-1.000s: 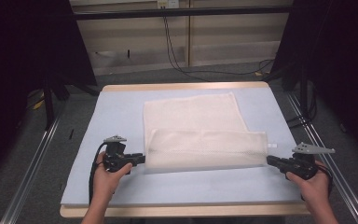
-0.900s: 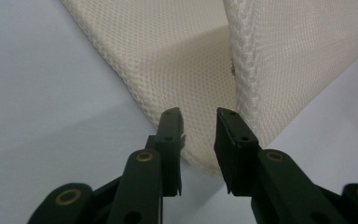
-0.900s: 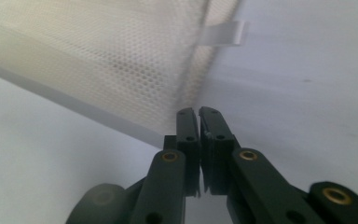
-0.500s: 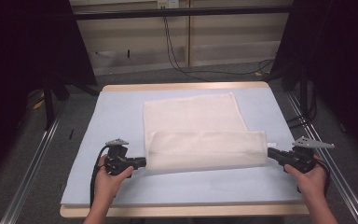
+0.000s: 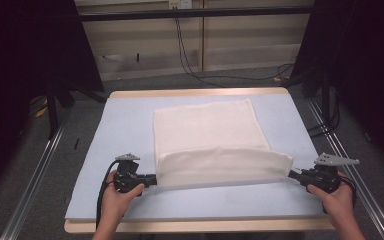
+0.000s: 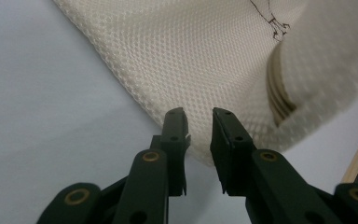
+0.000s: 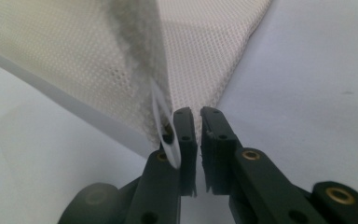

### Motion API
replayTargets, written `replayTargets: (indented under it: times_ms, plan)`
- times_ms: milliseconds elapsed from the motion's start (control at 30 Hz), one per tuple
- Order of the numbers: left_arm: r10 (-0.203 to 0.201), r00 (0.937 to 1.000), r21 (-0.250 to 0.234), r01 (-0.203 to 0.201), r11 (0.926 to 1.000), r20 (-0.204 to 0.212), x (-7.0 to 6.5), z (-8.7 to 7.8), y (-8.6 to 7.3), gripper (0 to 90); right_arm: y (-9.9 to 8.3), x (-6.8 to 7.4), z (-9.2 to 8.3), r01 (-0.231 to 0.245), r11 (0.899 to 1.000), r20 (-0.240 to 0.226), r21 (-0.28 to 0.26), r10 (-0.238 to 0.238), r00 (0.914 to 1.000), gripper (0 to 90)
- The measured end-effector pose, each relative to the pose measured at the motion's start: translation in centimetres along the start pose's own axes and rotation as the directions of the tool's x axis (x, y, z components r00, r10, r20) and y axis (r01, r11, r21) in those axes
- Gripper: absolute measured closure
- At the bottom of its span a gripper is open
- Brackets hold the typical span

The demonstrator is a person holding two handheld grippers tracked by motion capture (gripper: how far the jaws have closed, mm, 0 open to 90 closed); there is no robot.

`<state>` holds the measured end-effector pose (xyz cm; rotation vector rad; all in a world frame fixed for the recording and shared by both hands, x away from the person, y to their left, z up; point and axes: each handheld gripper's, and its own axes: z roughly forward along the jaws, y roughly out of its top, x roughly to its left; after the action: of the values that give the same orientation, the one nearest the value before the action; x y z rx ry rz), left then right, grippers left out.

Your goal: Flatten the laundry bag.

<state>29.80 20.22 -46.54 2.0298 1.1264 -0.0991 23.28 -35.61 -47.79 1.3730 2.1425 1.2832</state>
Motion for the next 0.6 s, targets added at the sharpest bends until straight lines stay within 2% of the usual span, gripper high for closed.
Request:
replayTargets:
  times_ms: [133, 167, 267, 333, 400, 533, 600]
  plan:
    - [-0.001, 1.0000, -0.004, 0.001, 1.0000, -0.002, -0.08, 0.01, 0.00, 73.7, 0.02, 0.05, -0.02, 0.003, 1.000, 0.000, 0.008, -0.003, 1.0000, 83.2]
    - [-0.003, 0.9999, -0.004, 0.003, 1.0000, -0.012, 0.00, -0.01, -0.01, 72.7, 0.12, 0.09, -0.01, 0.014, 1.000, 0.014, 0.021, -0.014, 0.9998, 81.6]
    - [-0.010, 0.9997, -0.008, 0.010, 0.9999, -0.020, 0.11, -0.03, -0.04, 70.6, 0.27, 0.06, -0.08, 0.008, 1.000, 0.032, 0.024, -0.009, 0.9995, 79.1]
    - [-0.012, 0.9996, -0.010, 0.012, 0.9999, -0.027, 0.19, -0.10, -0.03, 68.1, 0.33, -0.02, -0.09, 0.015, 1.000, 0.038, 0.019, -0.016, 0.9992, 78.4]
    - [-0.014, 0.9992, -0.013, 0.014, 0.9998, -0.036, 0.16, 0.05, -0.03, 65.7, 0.51, -0.20, -0.22, 0.000, 1.000, 0.049, 0.005, 0.000, 0.9988, 75.0]
    - [-0.022, 0.9988, -0.004, 0.022, 0.9998, -0.044, 0.17, 0.41, -0.04, 61.4, 0.67, 0.00, 0.02, -0.017, 1.000, 0.037, 0.002, 0.017, 0.9992, 69.0]
    - [-0.018, 0.9979, 0.005, 0.018, 0.9998, -0.063, 0.07, 0.81, -0.07, 60.4, 0.70, 0.11, 0.20, -0.016, 1.000, 0.032, 0.002, 0.016, 0.9993, 68.7]
